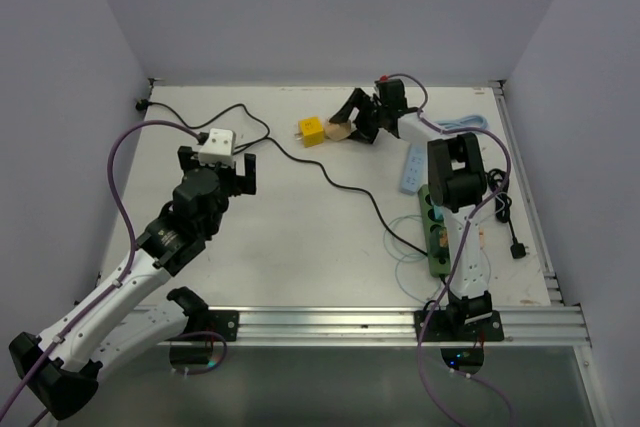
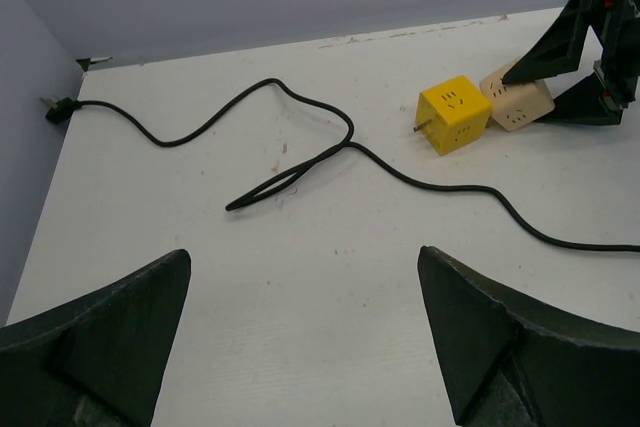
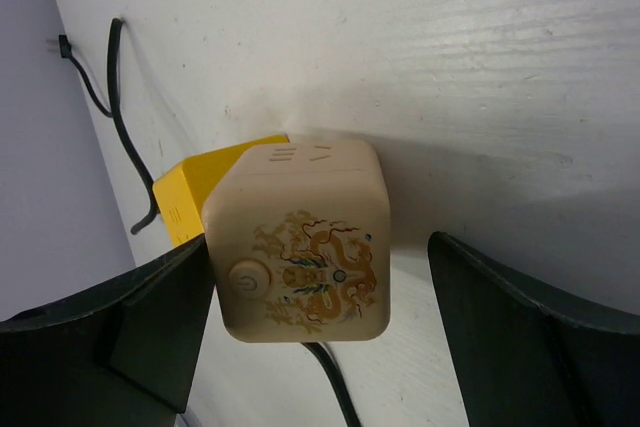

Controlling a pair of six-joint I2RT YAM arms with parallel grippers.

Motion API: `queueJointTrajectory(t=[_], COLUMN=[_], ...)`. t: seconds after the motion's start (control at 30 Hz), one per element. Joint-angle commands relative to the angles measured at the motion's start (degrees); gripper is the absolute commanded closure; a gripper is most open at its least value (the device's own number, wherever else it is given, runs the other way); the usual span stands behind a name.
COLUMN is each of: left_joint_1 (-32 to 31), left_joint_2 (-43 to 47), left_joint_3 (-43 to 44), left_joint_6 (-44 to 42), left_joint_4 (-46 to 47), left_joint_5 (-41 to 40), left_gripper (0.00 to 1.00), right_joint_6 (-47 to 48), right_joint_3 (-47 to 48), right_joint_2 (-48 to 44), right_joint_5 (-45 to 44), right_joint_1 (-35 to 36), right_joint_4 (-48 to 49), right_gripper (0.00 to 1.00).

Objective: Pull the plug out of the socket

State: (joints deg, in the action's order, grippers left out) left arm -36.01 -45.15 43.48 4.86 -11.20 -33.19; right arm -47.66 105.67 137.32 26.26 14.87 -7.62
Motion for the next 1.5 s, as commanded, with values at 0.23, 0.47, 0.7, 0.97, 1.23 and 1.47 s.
queueJointTrajectory(t=[0.23,0.47,0.7,0.97,1.23,1.47], left_joint_1=[0.4,0.4,0.4,0.4,0.3,-0.1], left_joint_2=[-1.1,-1.5,-1.6,-0.5,0.1,-0.2], left_joint_3=[0.0,0.4,0.7,1.0,1.2,1.0], left_joint_6=[-0.6,-0.3,0.3,0.9,1.6,1.7], left_joint_4=[2.4,2.2,1.8,1.3,1.2,1.2], left_joint_5=[1.2,1.6,3.4,5.0,8.4,10.0], left_gripper=[0.00,0.00,0.00,0.00,0.00,0.00], right_joint_6=[2.0,3.4,10.4,24.8,33.6,35.4], right_joint_3=[-6.8,-7.9,-5.2,-10.4,-25.1,-34.1], right_joint_2=[-6.2,-7.1,-13.9,-34.0,-52.0,-59.6], right_joint_5=[-0.1,2.1,5.0,-7.1,-29.2,-38.5], right_joint_1=[-3.4,-4.3,-7.2,-7.9,-7.9,-7.9], right_joint_4=[-3.1,-2.1,-7.7,-25.4,-35.1,-36.9], right_gripper=[0.20,0.20,0.14,0.13,0.28,0.27])
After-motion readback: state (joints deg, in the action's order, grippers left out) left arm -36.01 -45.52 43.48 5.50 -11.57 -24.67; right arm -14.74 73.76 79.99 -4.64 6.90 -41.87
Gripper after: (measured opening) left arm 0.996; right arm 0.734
